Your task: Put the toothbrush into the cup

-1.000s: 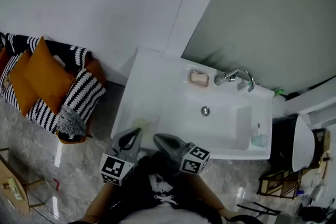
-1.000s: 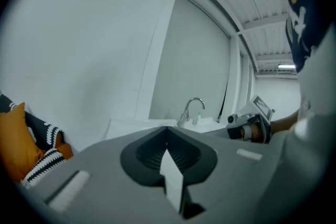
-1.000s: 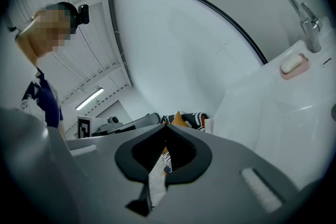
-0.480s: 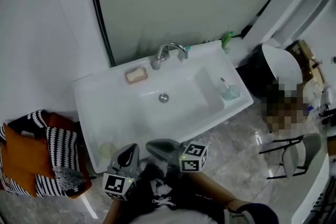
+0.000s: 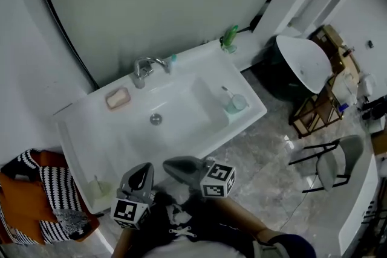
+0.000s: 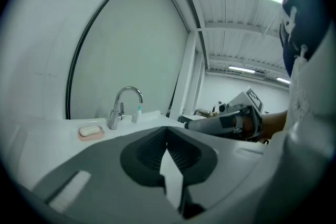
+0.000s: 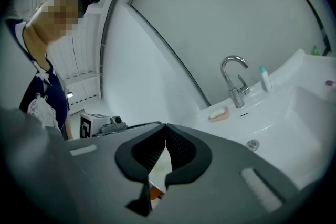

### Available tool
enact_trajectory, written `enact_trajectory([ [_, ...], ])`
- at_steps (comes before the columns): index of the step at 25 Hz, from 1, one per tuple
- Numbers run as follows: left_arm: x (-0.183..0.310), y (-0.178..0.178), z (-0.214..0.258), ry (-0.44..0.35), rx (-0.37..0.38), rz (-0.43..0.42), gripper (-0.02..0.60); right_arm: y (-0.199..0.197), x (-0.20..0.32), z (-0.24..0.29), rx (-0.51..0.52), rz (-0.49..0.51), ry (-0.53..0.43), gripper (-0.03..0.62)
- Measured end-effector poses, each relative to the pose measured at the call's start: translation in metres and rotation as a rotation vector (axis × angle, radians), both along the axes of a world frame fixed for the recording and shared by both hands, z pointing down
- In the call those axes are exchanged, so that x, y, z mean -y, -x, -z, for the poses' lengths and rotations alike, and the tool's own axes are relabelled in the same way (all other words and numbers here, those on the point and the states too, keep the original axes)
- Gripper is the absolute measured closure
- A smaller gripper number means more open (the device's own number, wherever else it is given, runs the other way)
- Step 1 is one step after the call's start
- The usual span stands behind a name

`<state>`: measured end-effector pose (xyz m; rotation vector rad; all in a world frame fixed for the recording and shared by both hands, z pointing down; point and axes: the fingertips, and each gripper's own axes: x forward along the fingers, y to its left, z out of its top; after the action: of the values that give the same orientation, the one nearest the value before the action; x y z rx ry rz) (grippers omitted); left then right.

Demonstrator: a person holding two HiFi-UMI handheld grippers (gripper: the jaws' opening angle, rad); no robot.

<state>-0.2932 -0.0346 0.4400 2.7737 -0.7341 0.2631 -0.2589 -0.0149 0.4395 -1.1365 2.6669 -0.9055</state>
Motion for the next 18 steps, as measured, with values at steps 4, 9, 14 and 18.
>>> enact_trajectory([
  [4, -0.002, -0.051, -0.001, 0.004, -0.006, -0.026, 0.581, -0.055, -0.005, 0.000, -0.096, -0.028, -0.013, 0.582],
  [9, 0.001, -0.108, -0.008, 0.004, -0.002, -0.027, 0.581, -0.123, -0.004, -0.003, -0.161, -0.049, -0.014, 0.574],
  [14, 0.004, -0.161, -0.022, 0.012, 0.016, -0.007, 0.581, -0.180, -0.002, -0.007, -0.164, -0.029, -0.010, 0.557],
  [18, 0.005, -0.205, -0.027, 0.010, 0.031, -0.007, 0.581, -0.229, -0.003, -0.007, -0.209, -0.033, -0.014, 0.557],
])
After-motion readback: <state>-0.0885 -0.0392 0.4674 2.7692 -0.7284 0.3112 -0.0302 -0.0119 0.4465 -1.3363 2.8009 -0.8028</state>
